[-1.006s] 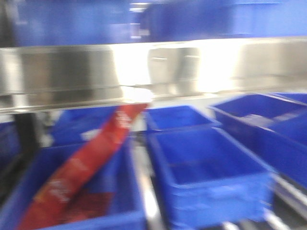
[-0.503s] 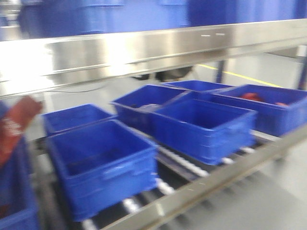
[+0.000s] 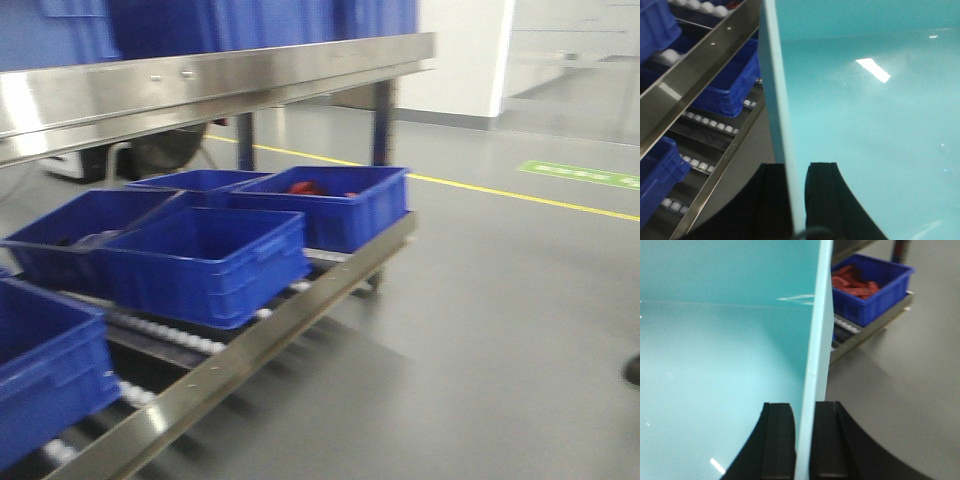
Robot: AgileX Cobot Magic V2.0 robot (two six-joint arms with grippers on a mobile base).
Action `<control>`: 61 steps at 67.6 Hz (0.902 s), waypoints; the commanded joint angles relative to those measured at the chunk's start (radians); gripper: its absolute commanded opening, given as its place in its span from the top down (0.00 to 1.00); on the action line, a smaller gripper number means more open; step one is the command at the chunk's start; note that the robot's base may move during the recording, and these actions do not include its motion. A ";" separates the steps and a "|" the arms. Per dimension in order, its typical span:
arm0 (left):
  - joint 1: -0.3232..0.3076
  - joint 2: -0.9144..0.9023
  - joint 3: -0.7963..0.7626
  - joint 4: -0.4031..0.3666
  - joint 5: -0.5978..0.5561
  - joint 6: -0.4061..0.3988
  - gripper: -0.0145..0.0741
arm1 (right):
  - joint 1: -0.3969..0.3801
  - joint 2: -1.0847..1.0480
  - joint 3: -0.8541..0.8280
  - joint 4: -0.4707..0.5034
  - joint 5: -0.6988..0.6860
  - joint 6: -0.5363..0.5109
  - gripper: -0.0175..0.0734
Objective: Fetch blue bin and place on conveyor start
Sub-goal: 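Hold the bin in both grippers while the base turns away from the rack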
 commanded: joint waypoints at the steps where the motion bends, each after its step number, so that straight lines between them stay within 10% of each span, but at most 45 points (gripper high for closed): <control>1: 0.000 -0.010 -0.009 -0.004 -0.027 0.011 0.96 | -0.004 -0.018 -0.009 -0.009 -0.056 -0.013 0.98; 61: 0.000 -0.010 -0.009 -0.004 -0.027 0.011 0.96 | -0.004 -0.018 -0.009 -0.009 -0.057 -0.013 0.98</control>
